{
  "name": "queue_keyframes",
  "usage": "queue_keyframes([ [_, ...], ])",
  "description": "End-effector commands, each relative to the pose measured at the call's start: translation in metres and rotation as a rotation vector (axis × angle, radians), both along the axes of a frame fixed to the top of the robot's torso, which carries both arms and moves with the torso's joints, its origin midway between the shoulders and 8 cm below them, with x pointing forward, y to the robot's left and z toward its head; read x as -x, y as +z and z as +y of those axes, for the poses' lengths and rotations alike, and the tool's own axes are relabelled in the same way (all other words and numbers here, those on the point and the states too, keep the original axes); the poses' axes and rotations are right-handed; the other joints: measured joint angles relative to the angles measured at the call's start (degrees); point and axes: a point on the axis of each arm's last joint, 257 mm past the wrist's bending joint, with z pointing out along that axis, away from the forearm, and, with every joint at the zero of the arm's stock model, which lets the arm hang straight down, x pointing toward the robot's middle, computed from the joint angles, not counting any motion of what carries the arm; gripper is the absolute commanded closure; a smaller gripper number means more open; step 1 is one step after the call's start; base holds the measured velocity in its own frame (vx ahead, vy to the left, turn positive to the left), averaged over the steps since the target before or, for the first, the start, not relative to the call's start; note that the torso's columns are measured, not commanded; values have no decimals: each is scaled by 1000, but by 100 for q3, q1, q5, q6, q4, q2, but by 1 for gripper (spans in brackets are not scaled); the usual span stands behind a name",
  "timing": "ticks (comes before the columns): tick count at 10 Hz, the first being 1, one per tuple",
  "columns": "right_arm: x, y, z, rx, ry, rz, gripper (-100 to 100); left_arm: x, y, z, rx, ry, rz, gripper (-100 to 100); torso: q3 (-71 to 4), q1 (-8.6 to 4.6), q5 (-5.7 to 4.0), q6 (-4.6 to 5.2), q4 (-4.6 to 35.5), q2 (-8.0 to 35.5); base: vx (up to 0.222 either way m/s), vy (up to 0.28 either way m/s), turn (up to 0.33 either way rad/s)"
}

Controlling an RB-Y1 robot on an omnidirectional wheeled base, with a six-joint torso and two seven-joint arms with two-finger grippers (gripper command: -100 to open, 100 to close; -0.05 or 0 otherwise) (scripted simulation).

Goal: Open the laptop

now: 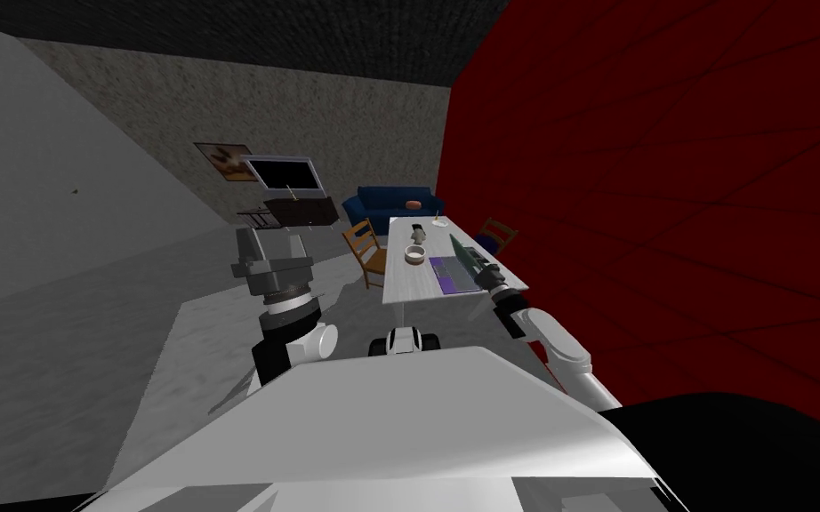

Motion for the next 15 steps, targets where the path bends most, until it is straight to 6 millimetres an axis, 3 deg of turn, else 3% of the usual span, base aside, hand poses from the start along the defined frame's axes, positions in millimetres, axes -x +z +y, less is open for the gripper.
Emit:
queue_keyframes([
  [1, -1, -13, 4, 64, -25, 4, 100, 0, 0, 0, 0, 0, 0, 0, -6, -4, -4, -4, -6, -10, -40, -20, 55],
  [10, -12, -48, 40, 312, -88, 7, 100, 0, 0, 0, 0, 0, 0, 0, 3, 37, 18, -5, 10, 10, -33, -24, 64],
  [12, -15, -57, 56, 382, -103, 6, 100, 0, 0, 0, 0, 0, 0, 0, 6, 37, 19, -3, 14, 15, -41, -20, 74],
  [14, -14, -57, 55, 384, -103, 9, 100, 0, 0, 0, 0, 0, 0, 0, 6, 33, 20, 4, 15, 14, -21, -12, 25],
  [15, -26, -67, 89, 301, 4, 19, 100, 0, 0, 0, 0, 0, 0, 0, 3, 33, 19, 2, 14, 9, 42, 5, -384],
])
